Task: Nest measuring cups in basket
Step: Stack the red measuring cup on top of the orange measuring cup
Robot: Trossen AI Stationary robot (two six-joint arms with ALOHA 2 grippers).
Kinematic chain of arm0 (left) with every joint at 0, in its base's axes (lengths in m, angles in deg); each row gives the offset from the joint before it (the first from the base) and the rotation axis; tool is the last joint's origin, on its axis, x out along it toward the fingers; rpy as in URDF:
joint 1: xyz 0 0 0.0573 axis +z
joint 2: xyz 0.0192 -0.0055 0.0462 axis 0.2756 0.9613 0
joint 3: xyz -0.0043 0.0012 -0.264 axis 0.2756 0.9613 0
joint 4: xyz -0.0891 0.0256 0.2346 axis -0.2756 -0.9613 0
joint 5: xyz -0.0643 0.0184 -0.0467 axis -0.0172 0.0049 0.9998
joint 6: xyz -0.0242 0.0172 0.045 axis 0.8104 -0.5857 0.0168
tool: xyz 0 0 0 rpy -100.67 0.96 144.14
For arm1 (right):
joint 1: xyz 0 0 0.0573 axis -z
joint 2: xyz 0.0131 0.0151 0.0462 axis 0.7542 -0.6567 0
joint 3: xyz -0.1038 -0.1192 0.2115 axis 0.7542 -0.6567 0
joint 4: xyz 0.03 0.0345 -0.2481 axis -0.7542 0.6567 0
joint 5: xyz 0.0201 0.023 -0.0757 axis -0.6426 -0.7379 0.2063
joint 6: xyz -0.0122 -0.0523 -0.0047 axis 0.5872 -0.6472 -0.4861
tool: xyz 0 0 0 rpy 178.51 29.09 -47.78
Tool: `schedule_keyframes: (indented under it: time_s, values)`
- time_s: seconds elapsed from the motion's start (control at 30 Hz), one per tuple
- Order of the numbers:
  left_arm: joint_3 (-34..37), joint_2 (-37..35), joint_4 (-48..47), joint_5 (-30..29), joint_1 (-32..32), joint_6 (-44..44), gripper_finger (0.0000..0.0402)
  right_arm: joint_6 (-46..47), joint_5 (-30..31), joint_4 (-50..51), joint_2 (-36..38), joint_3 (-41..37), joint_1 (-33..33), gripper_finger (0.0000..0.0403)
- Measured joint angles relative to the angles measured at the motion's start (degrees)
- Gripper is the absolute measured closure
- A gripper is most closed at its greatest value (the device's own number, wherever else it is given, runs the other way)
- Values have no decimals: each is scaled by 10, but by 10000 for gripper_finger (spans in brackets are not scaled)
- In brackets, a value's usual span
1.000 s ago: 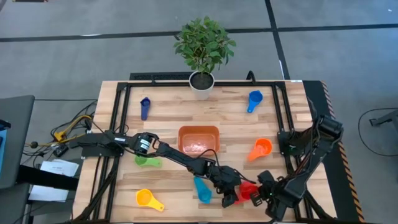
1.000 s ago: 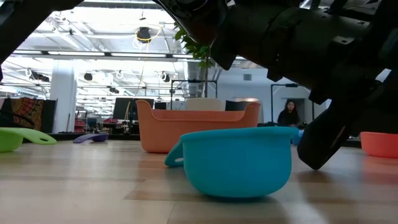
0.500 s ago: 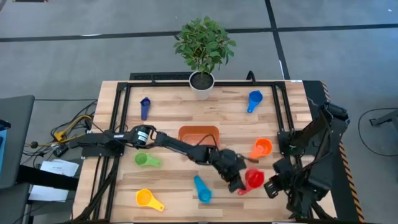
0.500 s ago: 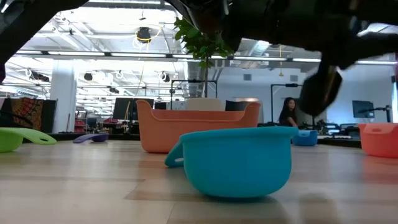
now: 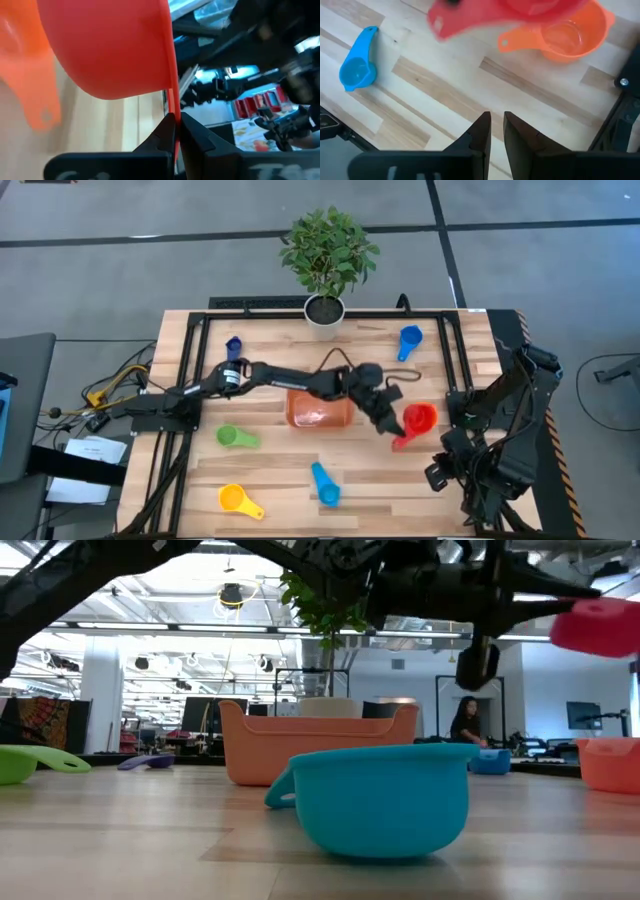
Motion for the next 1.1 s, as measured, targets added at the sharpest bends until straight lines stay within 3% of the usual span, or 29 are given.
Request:
schedule_keyframes:
  time_s: [0.2,0.43,0.8,1.1]
  values:
    - [-25,19,-18,-6,27,-56,401,1,-6,7,-1,13,30,328]
    - [-74,68,-17,26,40,-44,401,-2,-5,67,0,58,69,328]
    - [-184,156,-25,85,37,-15,401,-4,-13,66,15,63,94,328]
    - [-194,174,-42,99,38,-20,401,-3,-19,65,15,63,101,328]
